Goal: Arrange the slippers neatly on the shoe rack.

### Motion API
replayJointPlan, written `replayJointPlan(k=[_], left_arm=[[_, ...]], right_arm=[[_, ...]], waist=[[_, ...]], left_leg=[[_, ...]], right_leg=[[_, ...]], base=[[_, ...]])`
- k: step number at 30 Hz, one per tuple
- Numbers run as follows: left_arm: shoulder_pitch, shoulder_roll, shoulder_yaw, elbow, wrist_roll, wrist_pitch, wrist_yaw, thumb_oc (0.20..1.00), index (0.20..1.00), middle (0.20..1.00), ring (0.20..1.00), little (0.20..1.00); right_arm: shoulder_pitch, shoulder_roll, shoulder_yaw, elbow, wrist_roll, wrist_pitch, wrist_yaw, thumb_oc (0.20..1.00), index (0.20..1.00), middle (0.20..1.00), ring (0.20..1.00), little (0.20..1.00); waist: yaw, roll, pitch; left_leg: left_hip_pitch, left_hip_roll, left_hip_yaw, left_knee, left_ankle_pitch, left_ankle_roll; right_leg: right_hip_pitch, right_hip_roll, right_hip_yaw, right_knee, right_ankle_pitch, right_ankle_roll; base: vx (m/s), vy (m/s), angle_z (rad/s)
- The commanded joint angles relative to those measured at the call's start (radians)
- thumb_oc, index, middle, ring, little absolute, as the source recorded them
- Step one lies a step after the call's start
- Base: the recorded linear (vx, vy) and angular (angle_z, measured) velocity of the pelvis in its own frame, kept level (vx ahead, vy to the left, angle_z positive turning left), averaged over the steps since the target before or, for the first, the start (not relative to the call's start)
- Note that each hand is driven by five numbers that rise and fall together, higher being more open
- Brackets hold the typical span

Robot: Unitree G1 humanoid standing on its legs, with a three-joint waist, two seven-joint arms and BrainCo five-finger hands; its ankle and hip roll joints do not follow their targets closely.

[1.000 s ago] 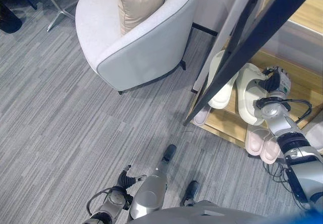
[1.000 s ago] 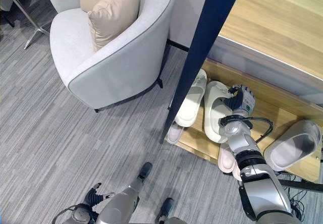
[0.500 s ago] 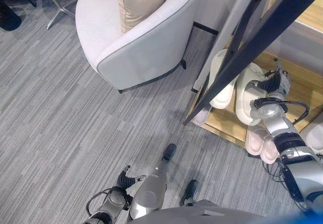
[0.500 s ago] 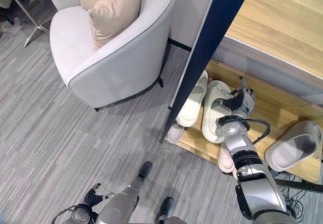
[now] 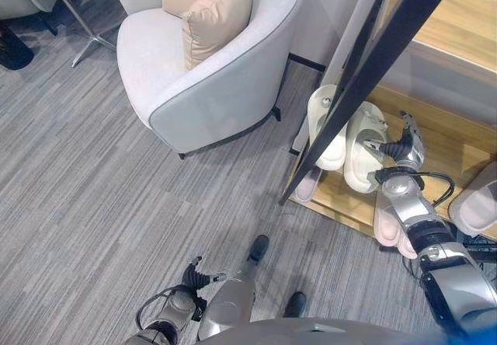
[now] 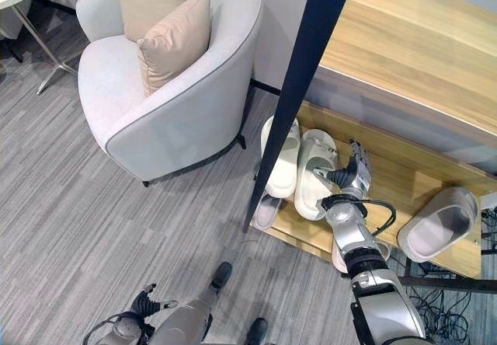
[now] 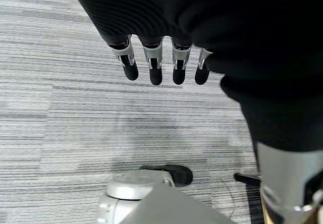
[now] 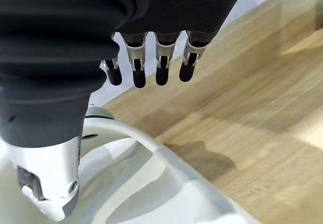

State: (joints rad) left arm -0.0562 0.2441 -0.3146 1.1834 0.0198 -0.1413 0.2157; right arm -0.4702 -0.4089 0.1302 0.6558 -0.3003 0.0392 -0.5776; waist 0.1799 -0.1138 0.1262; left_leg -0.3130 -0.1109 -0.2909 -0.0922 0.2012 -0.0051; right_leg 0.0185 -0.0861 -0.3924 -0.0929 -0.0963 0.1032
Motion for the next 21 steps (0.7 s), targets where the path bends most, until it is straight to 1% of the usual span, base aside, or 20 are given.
replayJointPlan(k=[1,5,7,8,11,12,13,15,19,21], left_arm=[[0.004,-0.064,-0.027,0.047,-0.005,-0.009,-0.024,1.000,1.000,1.000,1.000,1.000],[0.002,-0.070,-0.018,0.048,-0.012,-0.007,-0.032,1.000,1.000,1.000,1.000,1.000],[0.004,-0.071,-0.009,0.045,-0.016,-0.003,-0.032,1.000,1.000,1.000,1.000,1.000],[0.003,-0.073,0.005,0.047,-0.024,0.000,-0.032,1.000,1.000,1.000,1.000,1.000],[0.003,-0.074,0.016,0.049,-0.027,0.002,-0.030,1.000,1.000,1.000,1.000,1.000],[0.005,-0.075,0.028,0.052,-0.032,0.003,-0.031,1.000,1.000,1.000,1.000,1.000],[0.007,-0.074,0.029,0.054,-0.031,0.003,-0.031,1.000,1.000,1.000,1.000,1.000],[0.011,-0.075,0.033,0.055,-0.024,0.002,-0.034,1.000,1.000,1.000,1.000,1.000],[0.023,-0.069,0.047,0.050,-0.009,-0.006,-0.047,1.000,1.000,1.000,1.000,1.000],[0.026,-0.070,0.048,0.051,-0.002,-0.009,-0.047,1.000,1.000,1.000,1.000,1.000]], right_arm=[[0.013,-0.060,-0.006,-0.086,-0.055,-0.007,-0.013,1.000,1.000,1.000,1.000,1.000],[0.053,-0.052,-0.031,-0.143,-0.066,-0.011,-0.026,1.000,1.000,1.000,1.000,1.000],[0.094,-0.040,-0.052,-0.211,-0.078,-0.013,-0.029,1.000,1.000,1.000,1.000,1.000],[0.140,-0.027,-0.072,-0.276,-0.080,-0.022,-0.027,1.000,1.000,1.000,1.000,1.000],[0.176,-0.011,-0.086,-0.311,-0.060,-0.039,-0.023,1.000,1.000,1.000,1.000,1.000],[0.221,0.002,-0.093,-0.355,-0.035,-0.070,-0.007,1.000,1.000,1.000,1.000,1.000],[0.230,0.005,-0.093,-0.365,-0.029,-0.080,-0.004,1.000,1.000,1.000,1.000,1.000],[0.247,0.000,-0.084,-0.401,-0.033,-0.100,0.014,1.000,1.000,1.000,1.000,1.000],[0.263,-0.036,-0.048,-0.456,-0.073,-0.133,0.086,1.000,1.000,1.000,1.000,1.000],[0.256,-0.045,-0.045,-0.463,-0.090,-0.139,0.080,1.000,1.000,1.000,1.000,1.000]], waist=[[0.008,-0.007,0.020],[-0.003,-0.004,0.017],[-0.011,-0.001,0.011],[-0.023,0.002,0.006],[-0.030,0.007,0.000],[-0.040,0.012,-0.009],[-0.042,0.013,-0.012],[-0.046,0.014,-0.015],[-0.046,0.011,-0.021],[-0.045,0.009,-0.023]], left_leg=[[0.125,0.019,-0.035,0.007,-0.206,-0.010],[0.132,0.021,-0.032,0.006,-0.209,-0.009],[0.141,0.024,-0.023,0.005,-0.212,-0.008],[0.151,0.026,-0.017,0.005,-0.215,-0.006],[0.157,0.028,-0.014,0.005,-0.217,-0.006],[0.168,0.032,-0.007,0.005,-0.220,-0.006],[0.172,0.033,-0.006,0.005,-0.221,-0.006],[0.178,0.035,-0.002,0.005,-0.222,-0.007],[0.185,0.039,0.006,0.005,-0.224,-0.010],[0.186,0.041,0.009,0.005,-0.224,-0.012]], right_leg=[[-0.022,-0.089,-0.003,0.051,0.057,0.064],[-0.020,-0.089,0.003,0.050,0.058,0.063],[-0.016,-0.089,0.009,0.052,0.057,0.063],[-0.012,-0.088,0.014,0.055,0.055,0.062],[-0.006,-0.087,0.016,0.055,0.053,0.061],[0.001,-0.087,0.018,0.054,0.052,0.060],[0.005,-0.087,0.019,0.053,0.051,0.060],[0.009,-0.086,0.018,0.053,0.049,0.059],[0.015,-0.081,0.026,0.046,0.049,0.056],[0.015,-0.080,0.025,0.043,0.050,0.056]], base=[[0.00,0.000,0.00],[0.00,0.000,0.00],[0.01,-0.003,-0.02],[0.00,0.000,0.00],[0.02,-0.002,-0.05],[0.03,0.003,-0.07],[0.03,-0.003,-0.08],[0.01,-0.010,-0.16],[0.00,-0.002,-0.03],[0.00,0.000,0.00]])
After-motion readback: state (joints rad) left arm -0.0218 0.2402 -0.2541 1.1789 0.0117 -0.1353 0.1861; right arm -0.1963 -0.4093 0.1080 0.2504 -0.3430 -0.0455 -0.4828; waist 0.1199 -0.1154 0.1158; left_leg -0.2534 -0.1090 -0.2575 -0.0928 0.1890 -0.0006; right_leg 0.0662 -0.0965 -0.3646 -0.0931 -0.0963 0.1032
